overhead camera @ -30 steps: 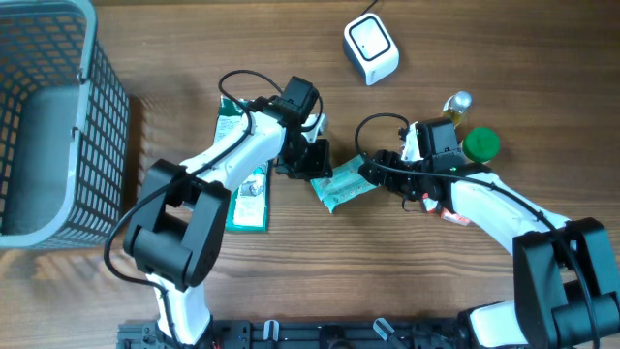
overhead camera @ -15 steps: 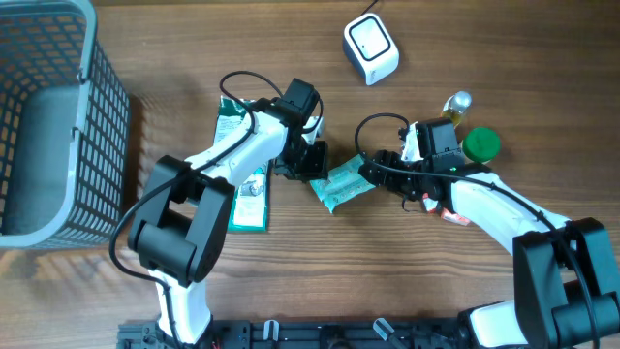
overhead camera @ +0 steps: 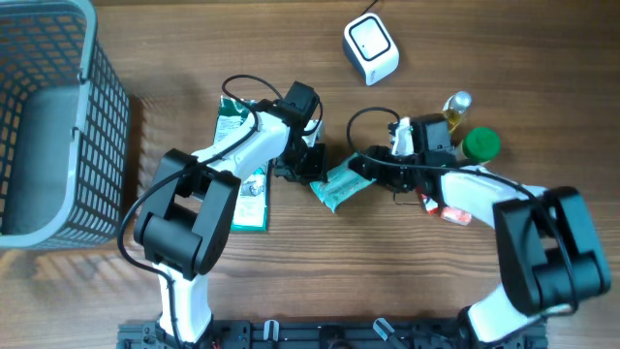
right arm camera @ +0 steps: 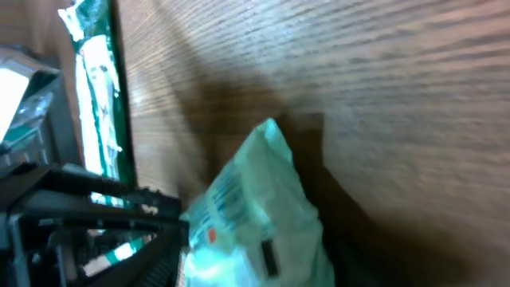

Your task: Scan the item barcode

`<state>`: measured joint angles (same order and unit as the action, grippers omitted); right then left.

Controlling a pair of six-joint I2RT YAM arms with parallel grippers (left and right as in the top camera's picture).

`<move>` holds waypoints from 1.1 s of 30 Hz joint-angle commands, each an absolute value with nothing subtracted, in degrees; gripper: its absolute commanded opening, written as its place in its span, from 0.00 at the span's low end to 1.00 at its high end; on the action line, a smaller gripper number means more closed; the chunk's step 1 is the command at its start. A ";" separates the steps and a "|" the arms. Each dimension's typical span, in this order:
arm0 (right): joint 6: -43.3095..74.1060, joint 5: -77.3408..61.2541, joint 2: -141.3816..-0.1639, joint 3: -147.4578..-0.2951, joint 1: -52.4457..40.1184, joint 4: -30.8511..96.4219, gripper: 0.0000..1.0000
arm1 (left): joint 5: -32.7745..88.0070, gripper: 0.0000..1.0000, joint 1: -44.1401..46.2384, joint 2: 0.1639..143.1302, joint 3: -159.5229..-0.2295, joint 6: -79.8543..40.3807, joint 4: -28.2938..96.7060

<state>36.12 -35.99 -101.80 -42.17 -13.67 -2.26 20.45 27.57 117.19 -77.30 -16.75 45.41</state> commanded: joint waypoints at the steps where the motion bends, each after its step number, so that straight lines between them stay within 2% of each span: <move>1: 36.80 -40.18 -107.22 -41.54 -13.63 -3.01 0.47 | 19.40 0.28 27.59 119.17 -76.71 -15.81 45.01; 3: 37.26 -40.14 -107.42 -41.54 -13.63 -2.96 0.37 | 19.27 0.28 27.59 119.17 -76.71 -15.81 44.97; 6: 37.54 -39.92 -107.42 -41.54 -13.63 -2.94 0.33 | 17.72 0.28 27.62 119.17 -76.71 -15.84 45.04; 16: 37.45 -39.97 -107.42 -41.54 -13.63 -1.87 0.34 | 17.72 0.27 27.59 119.17 -76.71 -15.84 45.04; 19: 37.43 -39.99 -107.42 -41.54 -13.63 -1.83 0.45 | 17.69 0.27 27.59 119.17 -76.71 -15.84 45.04; 24: 36.82 -40.18 -106.85 -41.56 -13.50 1.32 0.50 | 17.69 0.26 27.59 119.17 -76.71 -15.86 45.04; 33: 36.62 -40.77 -105.03 -41.56 -13.37 1.65 0.45 | 17.69 0.26 27.59 119.17 -76.71 -15.84 45.04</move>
